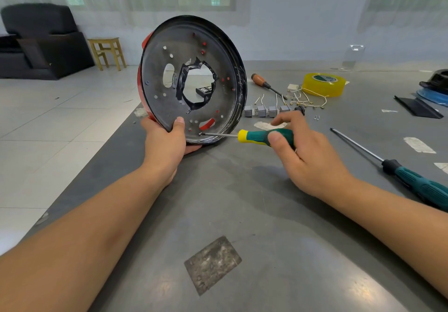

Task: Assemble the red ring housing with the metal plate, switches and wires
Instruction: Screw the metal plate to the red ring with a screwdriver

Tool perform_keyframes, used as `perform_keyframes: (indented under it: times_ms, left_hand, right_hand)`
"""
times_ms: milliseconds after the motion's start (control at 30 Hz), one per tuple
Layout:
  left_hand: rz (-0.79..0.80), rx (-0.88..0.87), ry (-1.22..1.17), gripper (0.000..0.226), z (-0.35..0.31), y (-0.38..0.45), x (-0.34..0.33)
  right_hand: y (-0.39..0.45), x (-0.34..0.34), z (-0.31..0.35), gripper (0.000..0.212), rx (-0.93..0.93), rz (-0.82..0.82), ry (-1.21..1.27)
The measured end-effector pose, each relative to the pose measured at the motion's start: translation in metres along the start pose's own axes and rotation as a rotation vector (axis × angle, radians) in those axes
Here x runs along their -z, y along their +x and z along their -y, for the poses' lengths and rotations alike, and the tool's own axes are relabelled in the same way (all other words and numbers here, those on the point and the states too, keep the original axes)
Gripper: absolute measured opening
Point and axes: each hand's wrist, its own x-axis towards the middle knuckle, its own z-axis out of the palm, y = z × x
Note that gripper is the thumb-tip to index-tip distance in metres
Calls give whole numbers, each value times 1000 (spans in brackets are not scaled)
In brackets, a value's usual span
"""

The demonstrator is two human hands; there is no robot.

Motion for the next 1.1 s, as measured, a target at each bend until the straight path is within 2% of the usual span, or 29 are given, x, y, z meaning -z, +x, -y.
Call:
perform_keyframes:
  times_ms: [100,200,300,333,467,567,633,700,767,867,1000,1033,1100]
  left_hand:
    - [-9,0,-5,28,0,0,0]
    - [-17,4,-13,29,0,0,1]
    - [-14,2,-15,29,0,0,1]
    - [-15,2,-14,29,0,0,1]
    - [-20,-3,-14,29,1,1,1]
    - [-21,-8,-14,28,1,2,1]
    - [-20,-9,-12,28,1,2,1]
    - [-22,-10,-13,29,2,2,0]
    - [-24,-13,-14,29,2,2,0]
    - [-25,-13,-10,29,2,3,1]
    - [-18,-16,-10,29,2,2,0]
    - [-16,-17,-10,29,2,2,0]
    - [-12,-21,-8,28,2,1,0]
  right_hand:
    - [-3,2,4,36,27,79,-19]
    - [-7,0,7,25,6,122,-29]
    - [-5,-1,7,51,-73,54,-89]
    - [-5,-1,7,53,-103,38,-124]
    - [-4,-1,10,29,-152,66,8]
    - [-5,-1,10,31,-107,102,34]
    - [-6,-1,11,20,-108,89,18]
    - [-5,-1,10,46,-134,67,-46]
    - [-4,-1,8,58,-170,49,-129]
    - [-3,-1,7,40,-164,71,-45]
    - [-5,-2,8,29,-92,100,14]
    - [-6,-1,8,28,-99,90,-11]
    - [-6,-1,9,48,-125,55,-114]
